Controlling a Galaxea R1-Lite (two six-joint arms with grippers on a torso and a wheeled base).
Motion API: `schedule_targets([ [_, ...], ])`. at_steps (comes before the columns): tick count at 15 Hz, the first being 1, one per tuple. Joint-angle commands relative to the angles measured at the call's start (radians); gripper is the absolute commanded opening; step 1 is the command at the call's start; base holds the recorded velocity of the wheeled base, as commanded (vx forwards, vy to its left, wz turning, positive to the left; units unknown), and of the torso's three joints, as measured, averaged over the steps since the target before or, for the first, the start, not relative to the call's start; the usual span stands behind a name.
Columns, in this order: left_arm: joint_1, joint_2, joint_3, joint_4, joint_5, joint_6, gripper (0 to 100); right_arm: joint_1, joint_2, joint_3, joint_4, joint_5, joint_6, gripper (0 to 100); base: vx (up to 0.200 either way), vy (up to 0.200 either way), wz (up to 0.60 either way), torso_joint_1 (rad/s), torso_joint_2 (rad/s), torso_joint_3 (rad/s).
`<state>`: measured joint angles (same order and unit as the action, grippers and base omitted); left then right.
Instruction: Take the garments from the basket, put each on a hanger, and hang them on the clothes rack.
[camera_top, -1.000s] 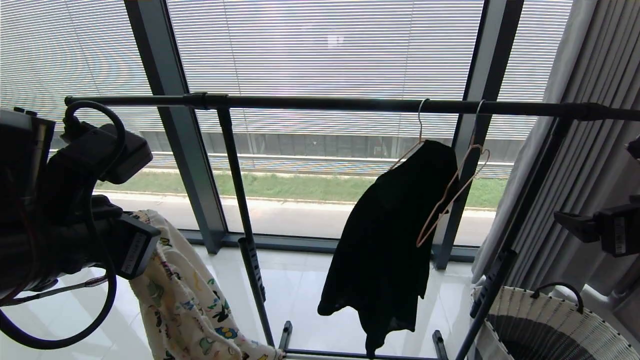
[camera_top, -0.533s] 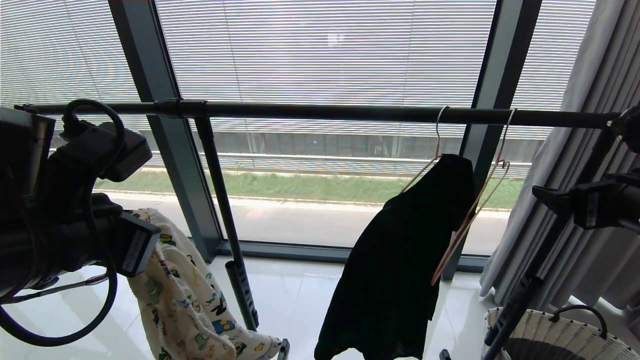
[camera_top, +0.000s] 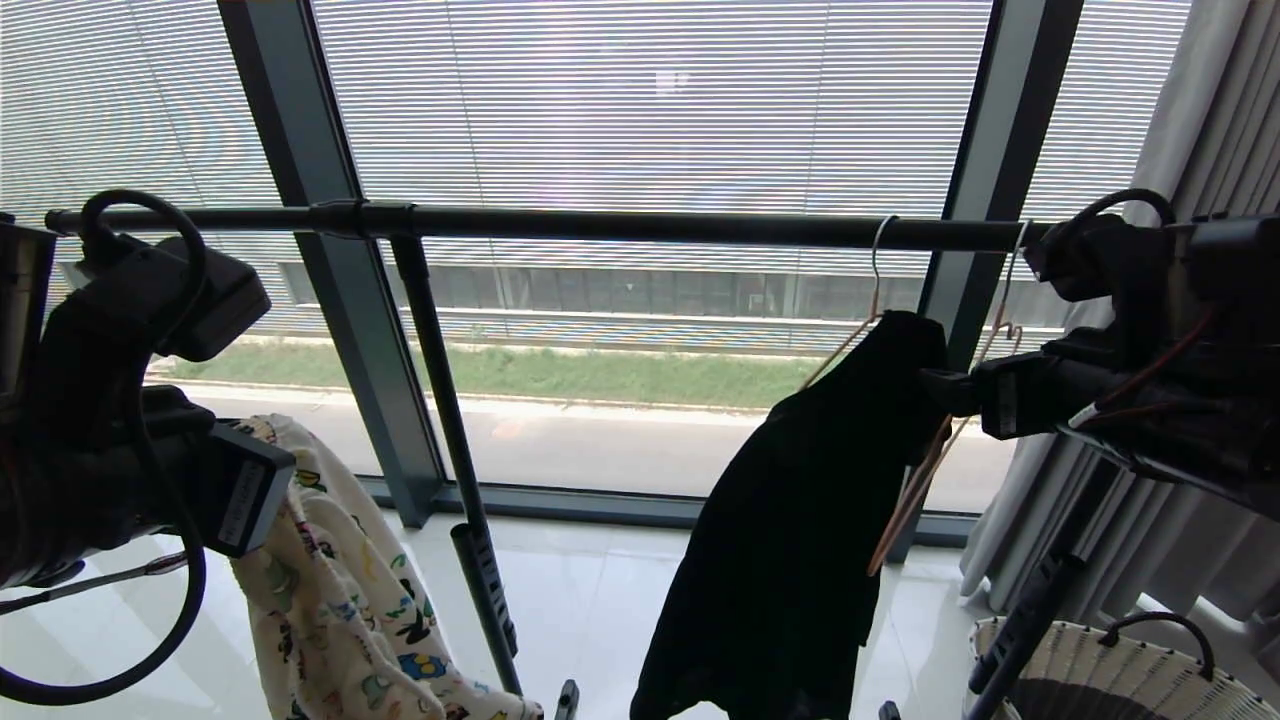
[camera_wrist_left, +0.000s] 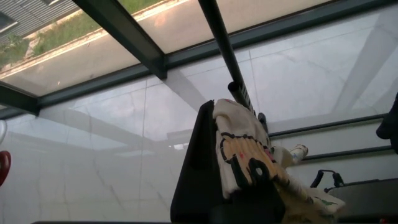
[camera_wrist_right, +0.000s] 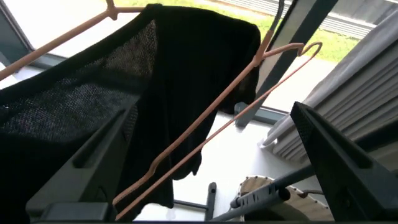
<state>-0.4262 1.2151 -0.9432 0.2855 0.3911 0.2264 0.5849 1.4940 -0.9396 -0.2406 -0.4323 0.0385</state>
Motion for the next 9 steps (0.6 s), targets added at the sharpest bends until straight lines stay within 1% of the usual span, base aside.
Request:
schedule_targets([
  [1, 0.012, -0.009, 0.0, -0.002, 0.0, 0.001, 0, 0.001, 0.06, -0.005, 0.0, -0.002, 0.001, 100, 0.0, 0.0, 0.0, 0.0, 0.0, 0.0],
  [3, 0.015, -0.008, 0.0, -0.002, 0.0, 0.001, 0, -0.005, 0.046, 0.01, 0.004, -0.003, 0.001, 100, 0.0, 0.0, 0.0, 0.0, 0.0, 0.0],
  [6, 0.015, -0.003, 0.0, -0.002, 0.0, 0.001, 0, -0.028, 0.006, 0.079, 0.006, -0.003, 0.001, 100, 0.0, 0.0, 0.0, 0.0, 0.0, 0.0],
  [9, 0.015, -0.005, 0.0, -0.002, 0.0, -0.001, 0, -0.05, -0.017, 0.096, 0.007, -0.003, 0.001, 100, 0.0, 0.0, 0.0, 0.0, 0.0, 0.0],
])
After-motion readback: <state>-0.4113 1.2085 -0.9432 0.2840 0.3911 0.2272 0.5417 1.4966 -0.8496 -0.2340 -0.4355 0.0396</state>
